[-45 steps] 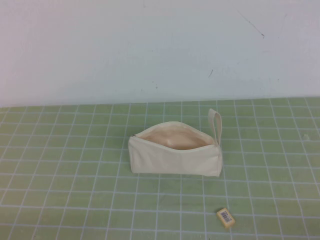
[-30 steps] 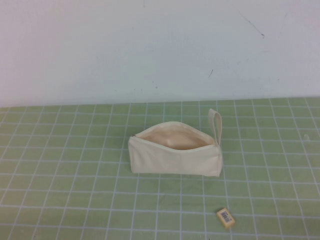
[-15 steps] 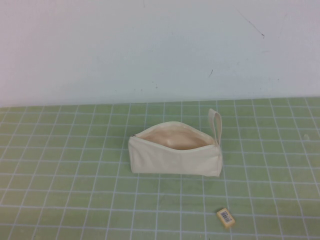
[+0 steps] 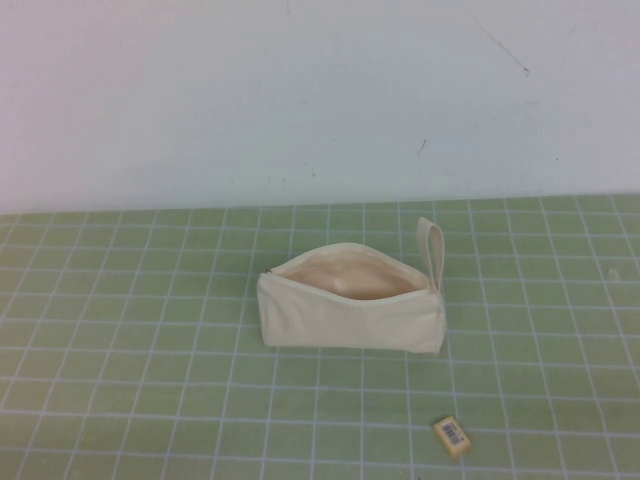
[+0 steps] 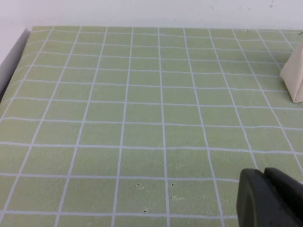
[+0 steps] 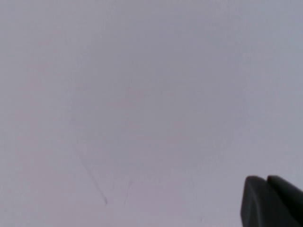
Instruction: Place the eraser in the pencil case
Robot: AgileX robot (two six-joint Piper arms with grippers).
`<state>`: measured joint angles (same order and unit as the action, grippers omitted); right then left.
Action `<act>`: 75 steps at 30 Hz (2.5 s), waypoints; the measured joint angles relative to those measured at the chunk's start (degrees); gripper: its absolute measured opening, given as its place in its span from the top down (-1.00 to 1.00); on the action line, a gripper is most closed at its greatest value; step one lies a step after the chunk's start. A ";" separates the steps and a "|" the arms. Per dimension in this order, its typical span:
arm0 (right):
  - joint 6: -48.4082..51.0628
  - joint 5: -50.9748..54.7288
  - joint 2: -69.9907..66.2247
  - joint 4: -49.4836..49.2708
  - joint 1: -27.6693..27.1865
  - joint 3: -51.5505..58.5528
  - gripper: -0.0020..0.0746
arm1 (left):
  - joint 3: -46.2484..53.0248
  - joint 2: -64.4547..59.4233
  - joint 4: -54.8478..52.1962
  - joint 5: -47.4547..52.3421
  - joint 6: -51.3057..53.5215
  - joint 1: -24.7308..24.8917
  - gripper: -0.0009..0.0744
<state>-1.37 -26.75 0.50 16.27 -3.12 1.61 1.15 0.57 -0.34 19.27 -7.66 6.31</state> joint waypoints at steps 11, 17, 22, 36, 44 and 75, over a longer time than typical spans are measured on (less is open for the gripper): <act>-4.16 9.86 0.23 -5.54 0.00 -14.27 0.95 | 0.00 0.00 0.00 0.00 0.00 0.00 0.98; -3.98 33.58 -9.18 -0.47 0.00 -32.42 0.95 | 0.00 0.00 0.00 0.00 0.00 0.00 0.98; 12.29 54.90 -23.15 -10.29 0.00 -42.88 0.95 | 0.00 0.00 0.00 0.00 0.00 0.00 0.98; 57.59 74.47 -67.18 -47.79 3.94 -47.65 0.95 | 0.00 0.00 0.00 0.00 0.00 0.00 0.98; 55.45 61.84 -83.59 -48.17 23.29 -47.95 0.95 | 0.00 0.00 0.00 0.00 0.00 0.00 0.98; 40.41 70.91 -114.72 -43.86 29.29 -71.55 0.42 | 0.00 0.00 0.00 0.00 0.00 0.00 0.98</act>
<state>39.04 44.17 -114.22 -27.60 26.17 -69.93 1.15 0.57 -0.34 19.27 -7.66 6.31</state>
